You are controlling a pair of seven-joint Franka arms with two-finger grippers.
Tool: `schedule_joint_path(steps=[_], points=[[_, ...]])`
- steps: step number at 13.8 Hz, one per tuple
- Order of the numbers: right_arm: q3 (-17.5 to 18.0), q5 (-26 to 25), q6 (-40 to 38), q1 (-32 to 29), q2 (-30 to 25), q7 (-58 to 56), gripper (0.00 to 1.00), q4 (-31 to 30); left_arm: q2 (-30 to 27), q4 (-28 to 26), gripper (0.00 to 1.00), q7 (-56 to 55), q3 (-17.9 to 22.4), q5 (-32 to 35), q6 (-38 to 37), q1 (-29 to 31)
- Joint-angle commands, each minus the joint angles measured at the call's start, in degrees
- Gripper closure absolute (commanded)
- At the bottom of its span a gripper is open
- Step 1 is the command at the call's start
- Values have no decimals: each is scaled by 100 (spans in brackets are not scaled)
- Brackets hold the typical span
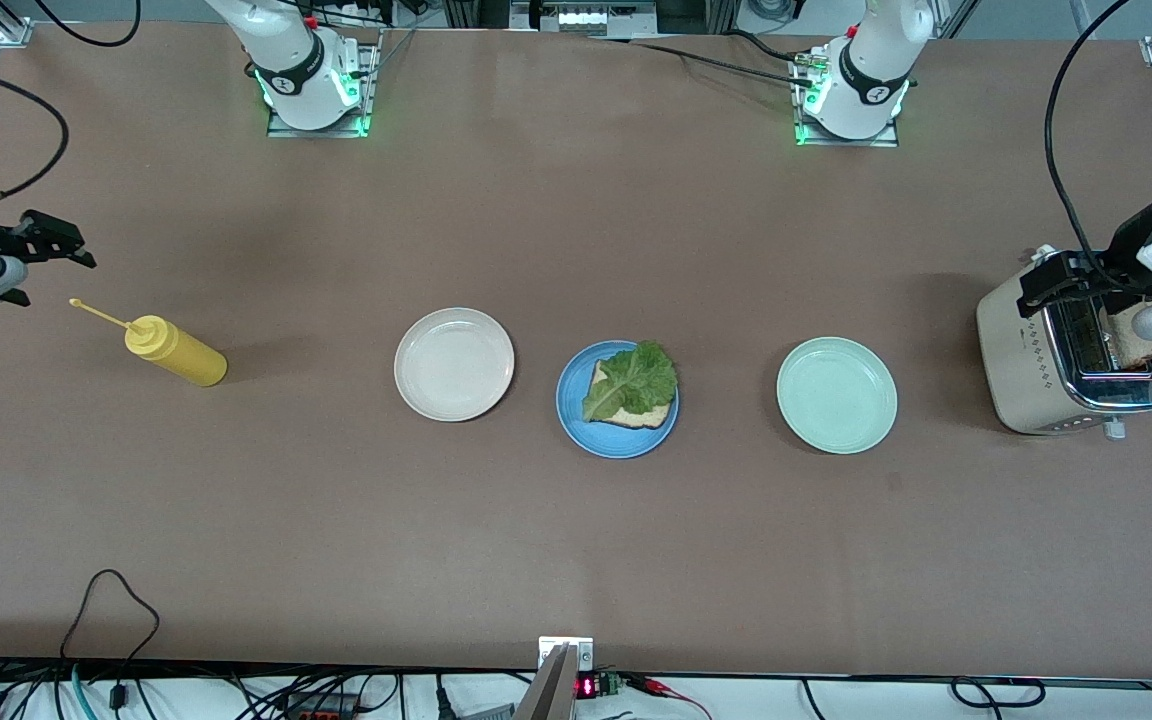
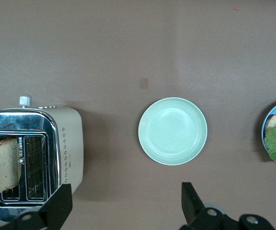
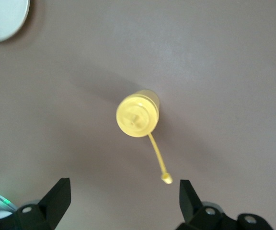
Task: Make sandwich in blue plate with both arms
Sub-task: 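Withdraw the right gripper back beside the mustard bottle, then grasp the yellow mustard bottle with the right gripper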
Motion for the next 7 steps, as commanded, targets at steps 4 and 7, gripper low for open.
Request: schedule_joint_path(steps=[4, 7], points=[[118, 1379, 630, -1211, 733, -3287, 0, -274, -63, -29, 0, 50, 170, 3, -9, -110], [162, 2066, 840, -1651, 1375, -4686, 0, -274, -186, -90, 0, 50, 153, 3, -244, -119]])
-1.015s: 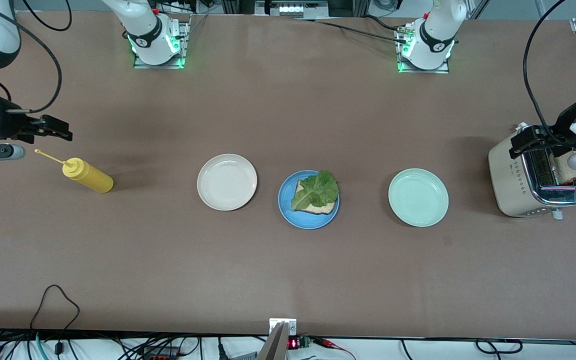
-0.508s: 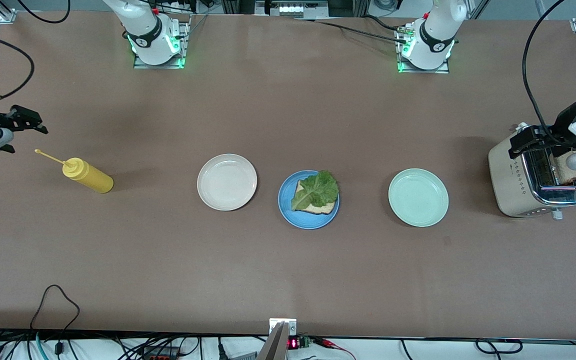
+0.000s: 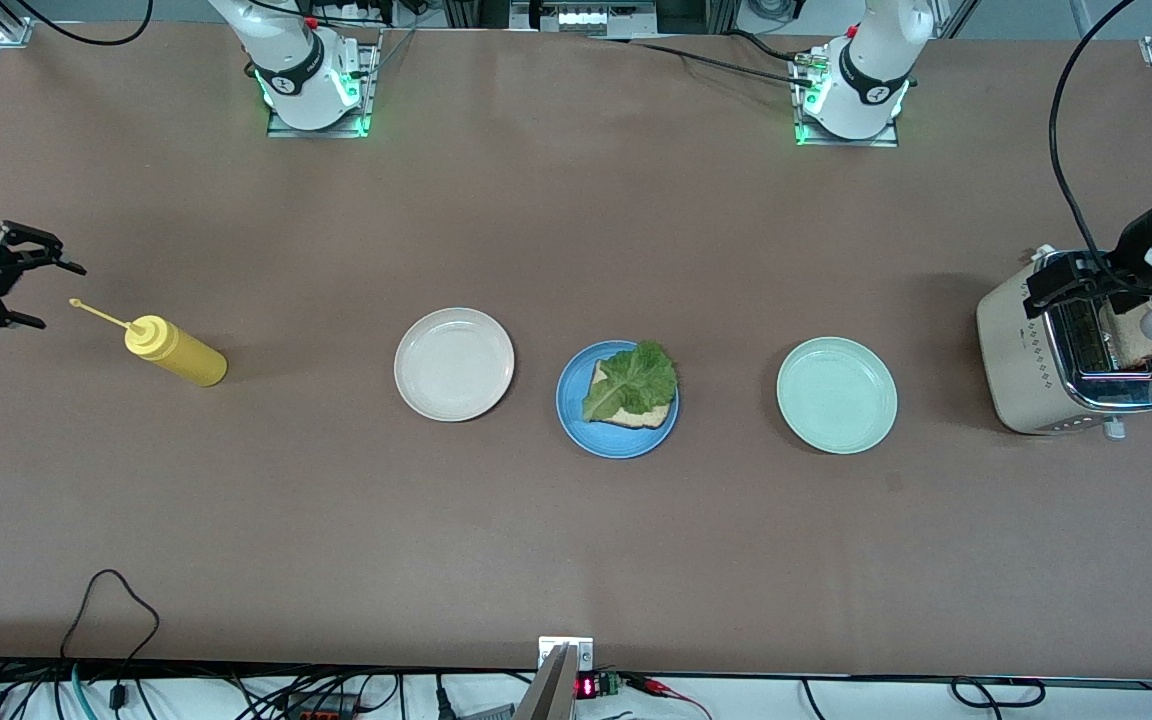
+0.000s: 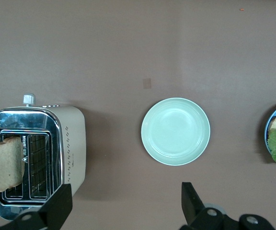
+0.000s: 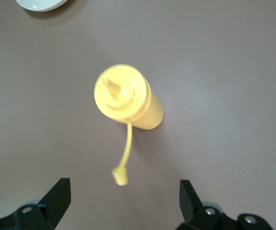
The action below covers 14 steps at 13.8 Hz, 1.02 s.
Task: Make sandwich in blue plate with both arms
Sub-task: 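Grasp the yellow mustard bottle with the right gripper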
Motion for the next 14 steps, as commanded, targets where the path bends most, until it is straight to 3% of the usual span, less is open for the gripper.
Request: schedule_joint_path(steps=[1, 5, 10, 14], points=[[173, 555, 283, -402, 571, -1224, 0, 60, -250, -134, 0, 50, -46, 3, -326, -5], [208, 1030, 407, -604, 1151, -1983, 0, 113, -339, -293, 0, 50, -108, 12, -240, 30], [726, 1891, 496, -1105, 1890, -2801, 0, 253, -268, -327, 0, 50, -108, 12, -28, 179], [867, 2130, 504, -1141, 2137, -2978, 0, 411, -268, -372, 0, 50, -108, 12, 33, 276]])
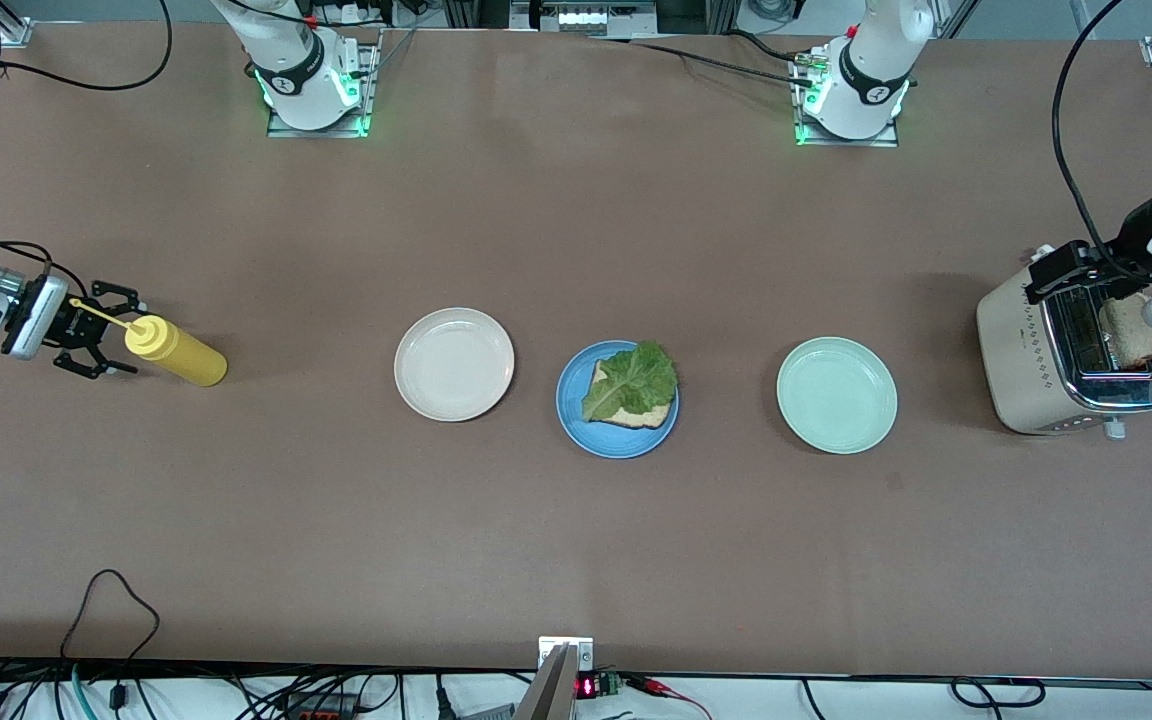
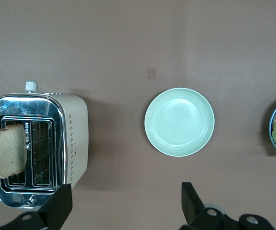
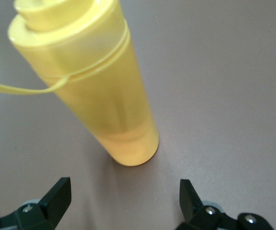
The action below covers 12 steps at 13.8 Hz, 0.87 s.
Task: Make sandwich in blue plate with both arms
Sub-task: 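Grasp the yellow mustard bottle with the right gripper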
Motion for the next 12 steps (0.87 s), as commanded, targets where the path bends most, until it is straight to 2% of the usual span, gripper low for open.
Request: schedule_joint_path(steps=[1, 4, 6, 12], points=[[215, 162, -38, -157, 162, -134, 0, 218, -98, -111, 0, 52, -28, 11, 73, 73], [223, 434, -38, -149, 259, -380, 0, 254, -90, -84, 0, 52, -37, 11, 99, 73], [364, 478, -46, -149, 312, -406, 0, 245, -72, -84, 0, 52, -37, 11, 169, 73], [382, 531, -160, -140, 479, -758, 0, 175, -63, -84, 0, 52, -28, 2, 196, 73]])
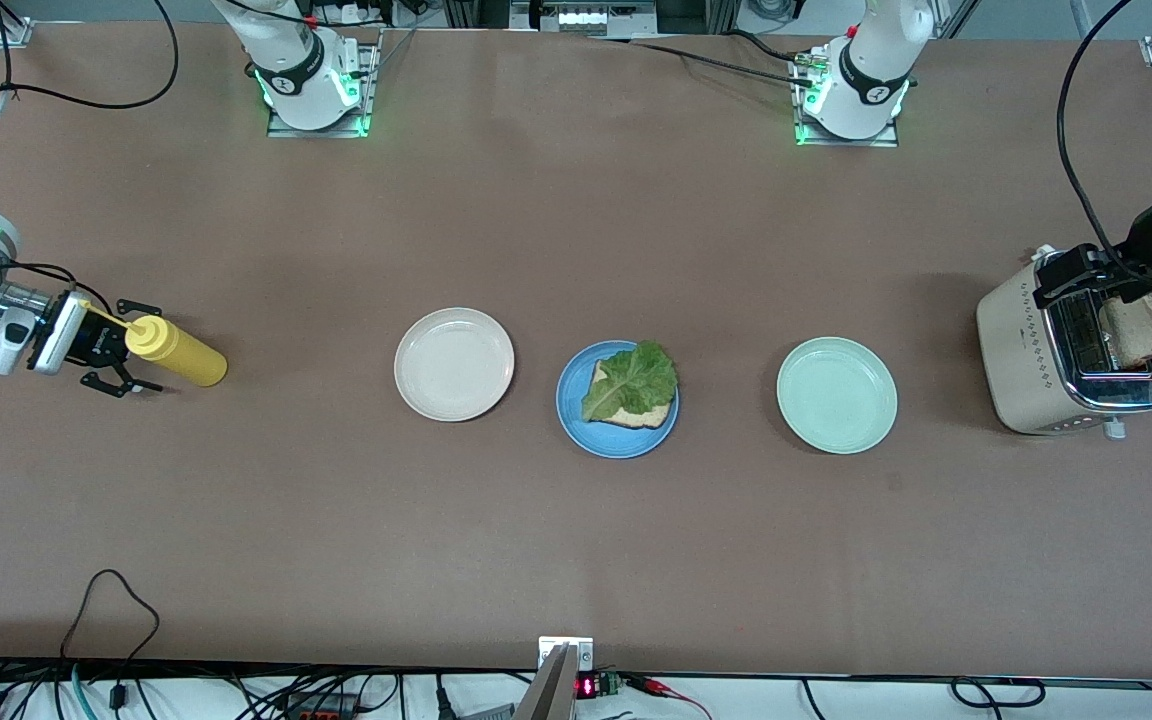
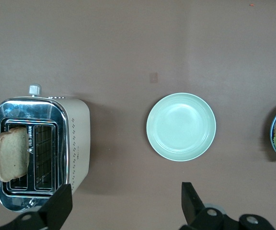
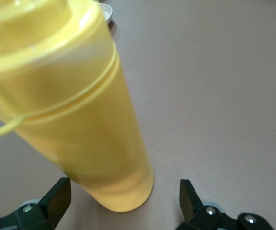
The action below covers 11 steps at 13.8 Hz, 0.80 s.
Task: Make sandwich in blue plate with both arms
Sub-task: 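Grasp the yellow mustard bottle with the right gripper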
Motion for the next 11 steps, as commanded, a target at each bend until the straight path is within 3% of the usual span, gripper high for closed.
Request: schedule_joint_path(steps=[1, 6, 7, 9, 11], points=[[82, 123, -108, -115, 72, -232, 0, 19, -63, -79, 0, 52, -33, 2, 89, 35], [196, 141, -108, -45, 72, -206, 1, 19, -10, -79, 0, 52, -33, 11, 397, 18], [213, 141, -108, -36, 80, -206, 6, 19, -10, -79, 0, 60, -33, 11, 388, 9], [222, 141, -108, 17, 72, -224, 28, 19, -19, -79, 0, 60, -33, 11, 353, 27], [222, 132, -99, 61, 72, -224, 68, 19, -28, -79, 0, 69, -33, 11, 336, 18]])
